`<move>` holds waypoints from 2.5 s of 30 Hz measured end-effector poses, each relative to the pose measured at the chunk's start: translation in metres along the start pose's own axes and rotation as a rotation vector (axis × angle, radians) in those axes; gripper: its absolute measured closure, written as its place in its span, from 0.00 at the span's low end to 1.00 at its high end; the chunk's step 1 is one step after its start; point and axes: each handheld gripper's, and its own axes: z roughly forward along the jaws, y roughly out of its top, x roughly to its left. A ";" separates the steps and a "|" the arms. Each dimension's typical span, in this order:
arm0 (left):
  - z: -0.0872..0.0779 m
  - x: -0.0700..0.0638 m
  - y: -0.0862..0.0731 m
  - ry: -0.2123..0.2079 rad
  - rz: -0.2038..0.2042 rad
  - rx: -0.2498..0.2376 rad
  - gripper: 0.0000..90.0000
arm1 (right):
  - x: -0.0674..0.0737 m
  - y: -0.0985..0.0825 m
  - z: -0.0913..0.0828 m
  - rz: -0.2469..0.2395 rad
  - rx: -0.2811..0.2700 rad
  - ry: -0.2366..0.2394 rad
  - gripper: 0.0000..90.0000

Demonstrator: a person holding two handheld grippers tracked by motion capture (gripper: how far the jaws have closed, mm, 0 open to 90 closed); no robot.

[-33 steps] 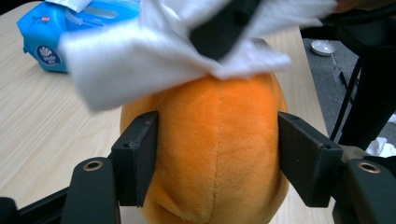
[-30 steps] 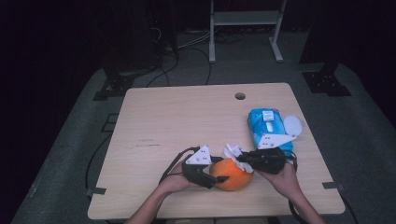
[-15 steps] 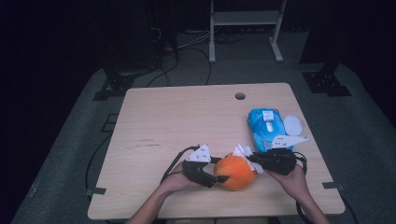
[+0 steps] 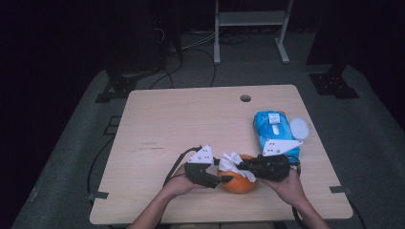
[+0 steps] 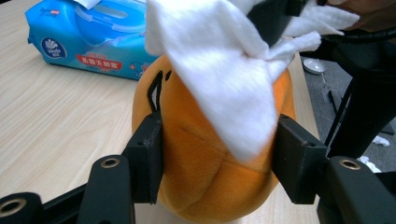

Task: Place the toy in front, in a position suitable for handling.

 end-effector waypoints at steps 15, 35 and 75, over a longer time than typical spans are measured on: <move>0.005 -0.002 0.001 0.031 -0.022 0.003 0.45 | 0.007 0.002 -0.005 -0.072 0.080 -0.076 0.87; 0.008 -0.002 0.001 0.036 -0.030 0.007 0.42 | 0.015 0.006 0.012 -0.174 0.095 -0.144 0.87; 0.011 -0.013 -0.003 0.033 0.112 0.051 0.44 | -0.003 0.000 0.009 -0.057 0.085 -0.127 0.92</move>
